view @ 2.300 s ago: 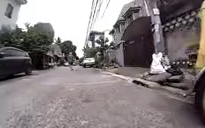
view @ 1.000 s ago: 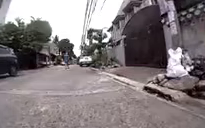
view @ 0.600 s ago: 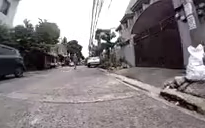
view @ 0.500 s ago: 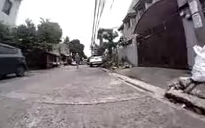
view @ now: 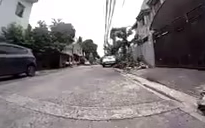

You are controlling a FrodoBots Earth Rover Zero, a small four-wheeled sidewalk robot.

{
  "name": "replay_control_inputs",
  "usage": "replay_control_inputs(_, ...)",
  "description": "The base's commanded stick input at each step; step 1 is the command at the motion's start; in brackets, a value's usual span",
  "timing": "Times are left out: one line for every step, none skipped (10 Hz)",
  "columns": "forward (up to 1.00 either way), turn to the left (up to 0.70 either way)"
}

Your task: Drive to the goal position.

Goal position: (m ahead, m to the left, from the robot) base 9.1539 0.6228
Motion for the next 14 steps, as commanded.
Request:
replay_control_inputs(1.00,0.00)
replay_control_inputs(1.00,0.00)
replay_control_inputs(1.00,0.00)
replay_control_inputs(1.00,0.00)
replay_control_inputs(1.00,0.00)
replay_control_inputs(1.00,0.00)
replay_control_inputs(1.00,0.00)
replay_control_inputs(1.00,0.22)
replay_control_inputs(1.00,0.06)
replay_control_inputs(1.00,0.00)
replay_control_inputs(1.00,0.00)
replay_control_inputs(1.00,0.00)
replay_control_inputs(1.00,0.00)
replay_control_inputs(1.00,0.00)
